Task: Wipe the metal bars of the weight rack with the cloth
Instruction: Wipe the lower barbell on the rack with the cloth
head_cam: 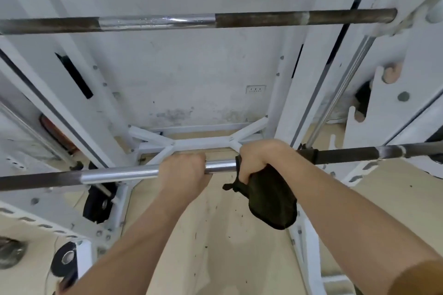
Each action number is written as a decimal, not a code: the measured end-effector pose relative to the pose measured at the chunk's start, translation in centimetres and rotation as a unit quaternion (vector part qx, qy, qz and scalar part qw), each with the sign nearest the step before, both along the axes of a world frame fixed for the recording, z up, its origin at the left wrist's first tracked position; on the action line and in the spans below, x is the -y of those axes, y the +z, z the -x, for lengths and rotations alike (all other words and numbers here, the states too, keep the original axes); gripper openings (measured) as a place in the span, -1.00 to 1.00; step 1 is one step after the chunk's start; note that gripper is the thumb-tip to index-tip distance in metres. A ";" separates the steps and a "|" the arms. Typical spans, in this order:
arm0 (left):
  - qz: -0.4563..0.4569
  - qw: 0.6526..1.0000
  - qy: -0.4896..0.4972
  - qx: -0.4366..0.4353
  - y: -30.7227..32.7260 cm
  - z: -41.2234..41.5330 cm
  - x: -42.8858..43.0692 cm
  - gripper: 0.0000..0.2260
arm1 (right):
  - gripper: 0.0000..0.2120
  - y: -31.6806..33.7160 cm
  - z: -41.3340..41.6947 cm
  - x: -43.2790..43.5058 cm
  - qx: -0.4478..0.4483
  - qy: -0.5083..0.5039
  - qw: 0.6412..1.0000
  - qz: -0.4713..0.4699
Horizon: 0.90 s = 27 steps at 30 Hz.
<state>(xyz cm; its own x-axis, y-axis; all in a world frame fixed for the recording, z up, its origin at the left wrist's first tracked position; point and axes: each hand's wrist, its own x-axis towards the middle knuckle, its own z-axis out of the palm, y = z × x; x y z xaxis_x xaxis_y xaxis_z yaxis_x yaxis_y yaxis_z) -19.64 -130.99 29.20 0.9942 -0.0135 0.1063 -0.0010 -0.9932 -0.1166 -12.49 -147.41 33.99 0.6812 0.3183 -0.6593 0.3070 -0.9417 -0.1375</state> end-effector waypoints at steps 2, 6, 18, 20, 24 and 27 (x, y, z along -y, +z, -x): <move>-0.014 1.000 0.000 -0.012 0.4 -0.5 0.0 -0.81 | -0.87 -0.9 1.4 -1.8 0.098 0.017 0.995 -0.005; 0.008 0.993 -0.011 -0.117 1.5 -1.6 -0.1 -0.75 | -0.88 -6.2 5.8 -4.2 0.471 0.006 0.876 -0.104; 0.067 0.985 -0.090 0.130 -1.7 1.5 -3.4 -0.79 | -0.79 -3.2 2.7 2.4 0.297 0.008 0.955 0.005; 0.036 0.987 -0.062 0.141 -2.2 1.6 -4.6 -0.74 | -0.83 -1.5 1.9 0.1 0.152 0.032 0.988 -0.015; -0.038 0.994 -0.021 0.097 -0.8 0.3 -3.9 -0.64 | -0.92 -1.8 3.2 -8.0 0.187 0.040 0.979 -0.072; -0.025 1.000 -0.007 -0.005 -0.4 -0.5 -4.1 -0.77 | -0.88 -4.8 6.1 -9.6 0.413 0.025 0.903 -0.114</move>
<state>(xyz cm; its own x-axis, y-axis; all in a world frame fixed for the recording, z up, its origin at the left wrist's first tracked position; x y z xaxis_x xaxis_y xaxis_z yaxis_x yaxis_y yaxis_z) -19.14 -126.85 28.80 0.9949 -0.0325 0.0958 -0.0162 -0.9860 -0.1661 -18.55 -137.82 29.14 0.8914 0.4264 0.1539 0.4356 -0.8996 -0.0306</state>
